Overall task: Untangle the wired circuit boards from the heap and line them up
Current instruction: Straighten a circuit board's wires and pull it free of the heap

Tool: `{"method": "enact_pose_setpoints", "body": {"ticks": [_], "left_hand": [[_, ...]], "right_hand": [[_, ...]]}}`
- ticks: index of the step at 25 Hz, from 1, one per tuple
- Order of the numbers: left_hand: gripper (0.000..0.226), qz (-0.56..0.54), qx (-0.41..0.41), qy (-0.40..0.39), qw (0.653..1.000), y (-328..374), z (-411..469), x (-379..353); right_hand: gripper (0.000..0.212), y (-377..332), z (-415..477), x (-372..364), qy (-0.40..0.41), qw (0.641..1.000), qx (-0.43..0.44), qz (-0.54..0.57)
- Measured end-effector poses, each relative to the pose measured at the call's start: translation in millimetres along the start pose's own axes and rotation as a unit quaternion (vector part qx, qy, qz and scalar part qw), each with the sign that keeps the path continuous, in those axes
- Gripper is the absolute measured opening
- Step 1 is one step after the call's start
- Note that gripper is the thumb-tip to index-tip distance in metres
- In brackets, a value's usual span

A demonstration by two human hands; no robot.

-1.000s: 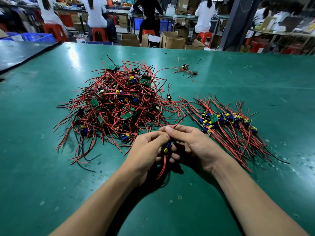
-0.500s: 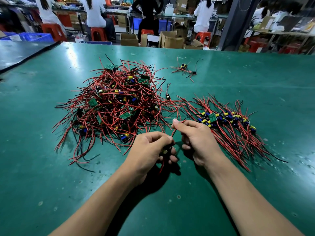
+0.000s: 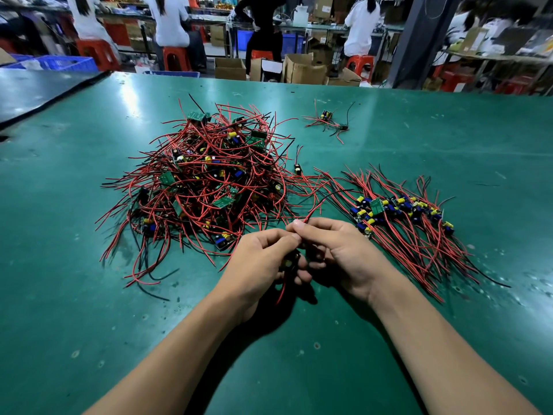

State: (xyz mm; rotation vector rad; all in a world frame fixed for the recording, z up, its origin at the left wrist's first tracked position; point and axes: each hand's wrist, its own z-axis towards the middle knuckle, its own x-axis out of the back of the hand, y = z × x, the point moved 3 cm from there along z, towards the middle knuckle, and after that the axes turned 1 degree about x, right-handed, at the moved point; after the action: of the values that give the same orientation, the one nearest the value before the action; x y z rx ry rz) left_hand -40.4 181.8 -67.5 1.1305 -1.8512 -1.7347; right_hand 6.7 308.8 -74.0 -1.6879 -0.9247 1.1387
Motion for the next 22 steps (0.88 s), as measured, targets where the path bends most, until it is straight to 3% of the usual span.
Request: {"method": "enact_pose_setpoints", "body": {"ticks": [6, 15, 22], "left_hand": [[0.021, 0.011, 0.017, -0.034, 0.999, -0.6, -0.1, -1.3], [0.019, 0.039, 0.019, -0.07, 0.997, 0.7, -1.9, -1.8], [0.02, 0.046, 0.028, -0.089, 0.995, 1.8, -3.7, -2.5]], "right_hand": [[0.033, -2.6, 6.5, 14.8, 0.141, 0.988, 0.061, -0.027], [0.031, -4.7, 13.7, 19.4, 0.206, 0.967, 0.104, 0.103], [0.031, -8.9, 13.4, 28.1, 0.235, 0.957, 0.12, 0.12]]}}
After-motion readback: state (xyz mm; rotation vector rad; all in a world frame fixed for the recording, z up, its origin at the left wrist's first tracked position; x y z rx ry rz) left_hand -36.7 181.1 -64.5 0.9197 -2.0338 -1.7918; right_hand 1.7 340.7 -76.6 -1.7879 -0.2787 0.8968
